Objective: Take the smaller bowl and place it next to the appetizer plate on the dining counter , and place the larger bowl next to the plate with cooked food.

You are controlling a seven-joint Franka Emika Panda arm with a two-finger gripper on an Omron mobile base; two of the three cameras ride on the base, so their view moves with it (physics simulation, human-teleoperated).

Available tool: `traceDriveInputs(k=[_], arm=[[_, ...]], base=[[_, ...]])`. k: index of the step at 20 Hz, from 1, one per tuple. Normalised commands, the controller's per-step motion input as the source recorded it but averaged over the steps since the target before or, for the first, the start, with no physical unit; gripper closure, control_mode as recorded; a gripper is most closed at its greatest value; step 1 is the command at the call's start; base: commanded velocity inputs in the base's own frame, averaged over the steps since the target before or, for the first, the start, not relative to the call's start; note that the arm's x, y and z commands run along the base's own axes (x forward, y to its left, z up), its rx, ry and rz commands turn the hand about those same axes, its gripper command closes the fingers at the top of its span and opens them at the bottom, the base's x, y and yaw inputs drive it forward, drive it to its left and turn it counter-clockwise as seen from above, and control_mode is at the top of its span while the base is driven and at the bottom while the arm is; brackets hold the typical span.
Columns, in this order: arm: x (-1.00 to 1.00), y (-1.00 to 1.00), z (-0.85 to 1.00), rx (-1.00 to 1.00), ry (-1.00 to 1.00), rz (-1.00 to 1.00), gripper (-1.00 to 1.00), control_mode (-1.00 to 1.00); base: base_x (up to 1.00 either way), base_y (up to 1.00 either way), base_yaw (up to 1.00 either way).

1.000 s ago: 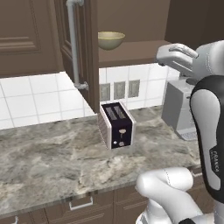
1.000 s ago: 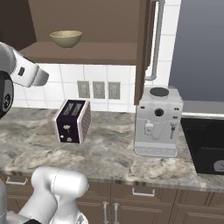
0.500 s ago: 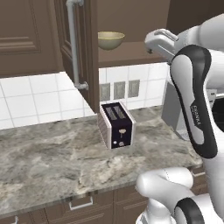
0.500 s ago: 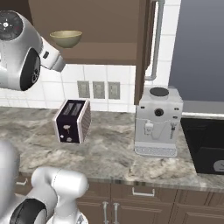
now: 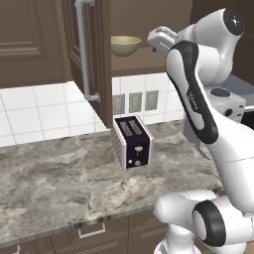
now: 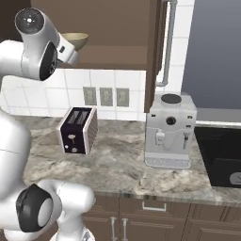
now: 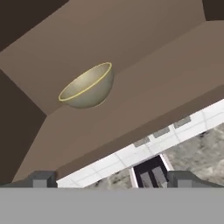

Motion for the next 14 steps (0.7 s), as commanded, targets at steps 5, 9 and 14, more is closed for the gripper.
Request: traceDriveInputs(k=[5, 9, 14], arm=[[0.79, 0.19, 0.0, 0.0, 0.0, -0.06, -1.0, -1.0], [0.79, 0.15, 0.0, 0.0, 0.04, -0.07, -1.0, -1.0], [0.72, 0.09, 0.0, 0.0, 0.09, -0.07, -1.0, -1.0]], base=[[0.0, 0.0, 0.0], [0.0, 0.0, 0.0], [0.0, 0.0, 0.0]])
